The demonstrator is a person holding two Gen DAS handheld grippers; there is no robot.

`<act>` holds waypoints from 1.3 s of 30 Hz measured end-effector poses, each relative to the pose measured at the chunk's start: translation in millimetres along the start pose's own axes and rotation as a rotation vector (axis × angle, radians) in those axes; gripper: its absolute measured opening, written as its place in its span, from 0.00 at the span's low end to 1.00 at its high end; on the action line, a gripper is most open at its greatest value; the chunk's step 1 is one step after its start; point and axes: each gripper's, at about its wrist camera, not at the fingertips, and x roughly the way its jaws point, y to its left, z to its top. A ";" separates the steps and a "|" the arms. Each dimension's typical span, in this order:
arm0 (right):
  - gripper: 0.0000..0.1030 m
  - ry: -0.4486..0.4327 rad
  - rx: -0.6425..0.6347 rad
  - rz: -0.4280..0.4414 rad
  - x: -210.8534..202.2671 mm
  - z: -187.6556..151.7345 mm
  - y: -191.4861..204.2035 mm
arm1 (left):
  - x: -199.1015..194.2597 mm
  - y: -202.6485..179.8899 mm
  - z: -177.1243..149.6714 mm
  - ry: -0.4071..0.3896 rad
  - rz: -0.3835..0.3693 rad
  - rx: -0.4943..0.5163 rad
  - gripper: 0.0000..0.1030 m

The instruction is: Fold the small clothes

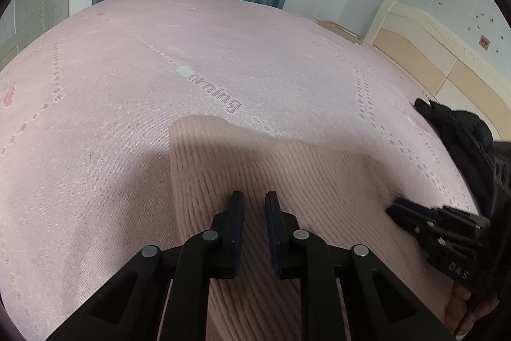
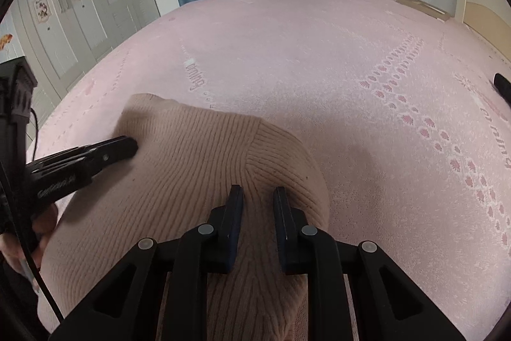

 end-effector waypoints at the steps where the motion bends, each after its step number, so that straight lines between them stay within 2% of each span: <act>1: 0.17 0.000 0.006 0.007 -0.5 -1.1 -1.5 | -0.7 0.6 -0.7 0.000 -0.006 -0.009 0.14; 3: 0.17 0.008 0.011 0.010 -3.3 -0.5 -2.0 | -6.4 -1.1 -3.2 0.010 -0.023 -0.015 0.14; 7: 0.21 0.010 0.007 0.027 -23.8 -4.2 1.4 | -25.9 -17.2 -19.0 0.038 -0.074 0.039 0.26; 9: 0.21 0.001 -0.019 0.040 -36.6 -17.5 5.3 | -42.8 -29.5 -38.6 0.014 -0.049 0.088 0.28; 13: 0.21 -0.008 -0.023 0.069 -54.2 -45.1 3.2 | -70.7 -35.0 -60.7 0.004 -0.073 0.043 0.28; 19: 0.21 0.009 -0.025 0.058 -64.0 -60.3 7.5 | -88.8 -48.5 -86.3 -0.001 -0.020 0.059 0.28; 39: 0.23 0.009 0.034 0.049 -46.5 -51.0 0.1 | -82.1 -46.3 -86.1 -0.017 -0.011 0.041 0.29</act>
